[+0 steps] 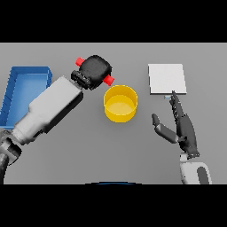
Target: Pick up the red beaker and tilt it to pour out 1 green nut into yellow bowl. Pick up the yellow bowl and place it on the metallic measuring scale.
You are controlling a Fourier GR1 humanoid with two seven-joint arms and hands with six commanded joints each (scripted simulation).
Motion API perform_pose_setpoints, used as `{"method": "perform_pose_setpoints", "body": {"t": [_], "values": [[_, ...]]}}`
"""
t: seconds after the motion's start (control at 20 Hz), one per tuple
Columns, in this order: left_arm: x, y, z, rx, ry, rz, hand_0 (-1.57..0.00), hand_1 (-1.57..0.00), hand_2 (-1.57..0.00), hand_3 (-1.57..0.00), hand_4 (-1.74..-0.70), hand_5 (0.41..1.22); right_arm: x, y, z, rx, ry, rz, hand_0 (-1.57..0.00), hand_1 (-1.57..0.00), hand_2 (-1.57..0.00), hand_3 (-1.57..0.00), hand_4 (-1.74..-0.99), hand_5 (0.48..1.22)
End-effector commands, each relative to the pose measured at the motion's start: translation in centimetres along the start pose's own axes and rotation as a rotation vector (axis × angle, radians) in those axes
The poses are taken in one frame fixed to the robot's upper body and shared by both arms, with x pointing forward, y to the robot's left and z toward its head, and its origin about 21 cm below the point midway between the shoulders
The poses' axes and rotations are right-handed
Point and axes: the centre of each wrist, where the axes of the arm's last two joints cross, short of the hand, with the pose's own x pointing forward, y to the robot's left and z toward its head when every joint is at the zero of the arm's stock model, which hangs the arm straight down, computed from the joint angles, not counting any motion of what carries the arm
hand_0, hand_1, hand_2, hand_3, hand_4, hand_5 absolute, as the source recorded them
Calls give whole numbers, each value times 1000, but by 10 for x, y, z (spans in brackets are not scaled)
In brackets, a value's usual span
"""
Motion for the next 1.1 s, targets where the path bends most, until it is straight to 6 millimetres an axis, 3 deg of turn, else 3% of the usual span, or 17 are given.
{"method": "perform_pose_setpoints", "body": {"t": [0.0, 0.35, 0.55, 0.75, 1.05], "values": [[1, 4, -3, -6, -11, -44, -1571, -1571, -1571, -1295, -1719, 1217, 1, -3, 1, -4, 0, -4, 1, 1, 1, 1, -1206, 639], [17, 15, -13, -72, -105, -341, -1571, -1571, -1571, -1513, -1732, 1220, 0, -1, 2, -22, -16, 41, 1, 1, 1, 1, -1205, 584], [27, 25, -16, -80, -138, -531, -1571, -1571, -1571, -1547, -1737, 1221, 0, 3, 5, -29, -30, 47, 1, 1, 1, 1, -1160, 569], [31, 22, -20, -107, -166, -677, -1571, -1571, -1571, -1561, -1737, 1221, 1, 2, 1, -31, -27, 18, 1, 1, 1, 1, -1135, 567], [41, 27, -27, -102, -180, -878, -1571, -1571, -1571, -1568, -1732, 1221, 4, 1, 0, -37, -37, 31, 1, 1, 1, 1, -1135, 580]]}}
